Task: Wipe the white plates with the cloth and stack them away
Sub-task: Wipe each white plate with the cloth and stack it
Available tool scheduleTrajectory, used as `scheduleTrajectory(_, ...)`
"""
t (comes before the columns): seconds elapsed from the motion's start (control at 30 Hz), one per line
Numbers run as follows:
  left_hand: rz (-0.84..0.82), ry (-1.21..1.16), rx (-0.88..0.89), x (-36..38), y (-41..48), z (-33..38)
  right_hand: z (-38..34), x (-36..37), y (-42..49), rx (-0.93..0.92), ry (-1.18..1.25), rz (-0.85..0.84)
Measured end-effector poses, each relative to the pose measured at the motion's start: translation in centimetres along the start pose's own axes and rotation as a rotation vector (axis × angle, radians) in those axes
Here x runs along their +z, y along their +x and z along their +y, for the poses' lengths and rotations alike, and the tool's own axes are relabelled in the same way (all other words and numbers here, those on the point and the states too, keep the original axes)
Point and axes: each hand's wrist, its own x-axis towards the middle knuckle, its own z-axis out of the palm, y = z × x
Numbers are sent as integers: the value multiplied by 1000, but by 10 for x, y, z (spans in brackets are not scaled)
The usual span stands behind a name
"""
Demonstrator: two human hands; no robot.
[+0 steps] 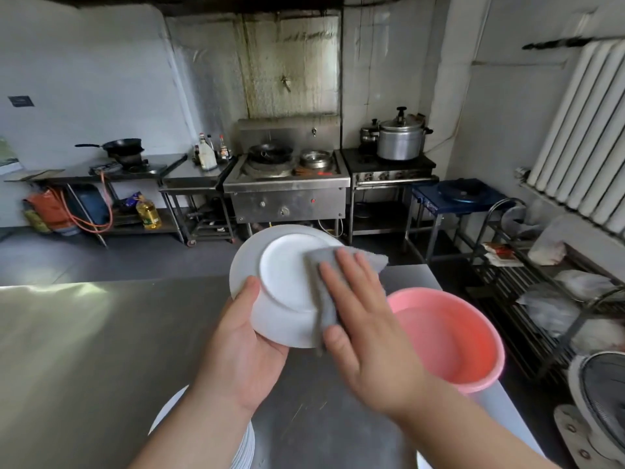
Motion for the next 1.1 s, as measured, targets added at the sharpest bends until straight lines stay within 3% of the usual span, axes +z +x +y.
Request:
scheduleTrajectory(0.07,-35,-4,2,5,1,-2,3,-1,5,67,56,41)
scheduleTrajectory(0.3,-167,-80,-106,15,-7,-16,-33,43,-34,22,-16,227)
scheduleTrajectory(0.47,-316,-43,-82,21,-12,-10,-8,14,-4,142,266,381)
scheduleTrajectory(0.6,-315,34,-109,20,-4,7,25,-13,15,-9,278,292)
scheduleTrajectory(0.73,-210,70,-138,8,3,4,29,-28,10,61,250,119)
scheduleTrajectory(0.83,-86,49,-155,6,4,-14,4,-10,-19,134,142,83)
scheduleTrajectory(0.93,-9,-27,-241,18,3,-35,-30,23,-50,53,-76,22)
scheduleTrajectory(1.0,-13,-15,-280,25,4,-48,-30,29,-58,4,-219,-11)
scheduleTrajectory(1.1,-38,-42,-278,36,8,-61,3,5,-55,10,-191,3)
